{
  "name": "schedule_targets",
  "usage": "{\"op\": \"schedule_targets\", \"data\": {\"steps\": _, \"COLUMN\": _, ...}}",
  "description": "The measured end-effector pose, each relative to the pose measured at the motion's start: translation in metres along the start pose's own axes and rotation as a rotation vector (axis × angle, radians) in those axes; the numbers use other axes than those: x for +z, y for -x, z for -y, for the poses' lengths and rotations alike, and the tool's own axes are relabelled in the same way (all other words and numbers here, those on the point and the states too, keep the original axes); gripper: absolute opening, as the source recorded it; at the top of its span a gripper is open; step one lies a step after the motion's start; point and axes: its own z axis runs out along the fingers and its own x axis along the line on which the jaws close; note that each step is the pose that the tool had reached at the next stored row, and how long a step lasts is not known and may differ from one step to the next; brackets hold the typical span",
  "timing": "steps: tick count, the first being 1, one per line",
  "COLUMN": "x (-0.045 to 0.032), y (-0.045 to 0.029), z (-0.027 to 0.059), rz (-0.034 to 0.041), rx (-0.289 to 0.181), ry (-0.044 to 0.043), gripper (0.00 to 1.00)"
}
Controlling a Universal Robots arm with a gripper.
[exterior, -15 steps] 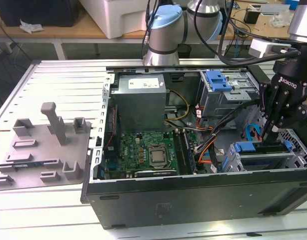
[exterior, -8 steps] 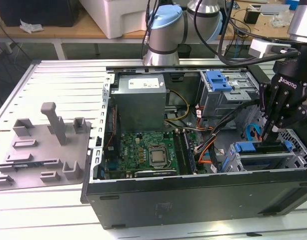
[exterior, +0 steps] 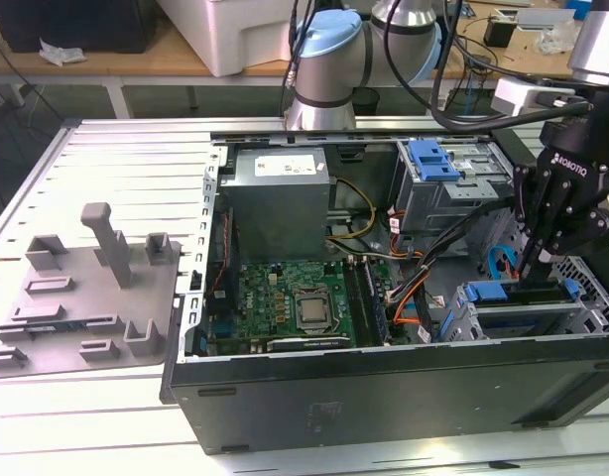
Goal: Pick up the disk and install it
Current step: 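Insert the second disk wire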
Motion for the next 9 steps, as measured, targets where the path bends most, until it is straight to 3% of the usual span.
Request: {"op": "schedule_targets", "data": {"steps": 9, "x": 0.0002, "y": 0.0001, "z": 0.0007, "rz": -0.0001, "rx": 0.0, "ry": -0.0004, "gripper": 0.16}}
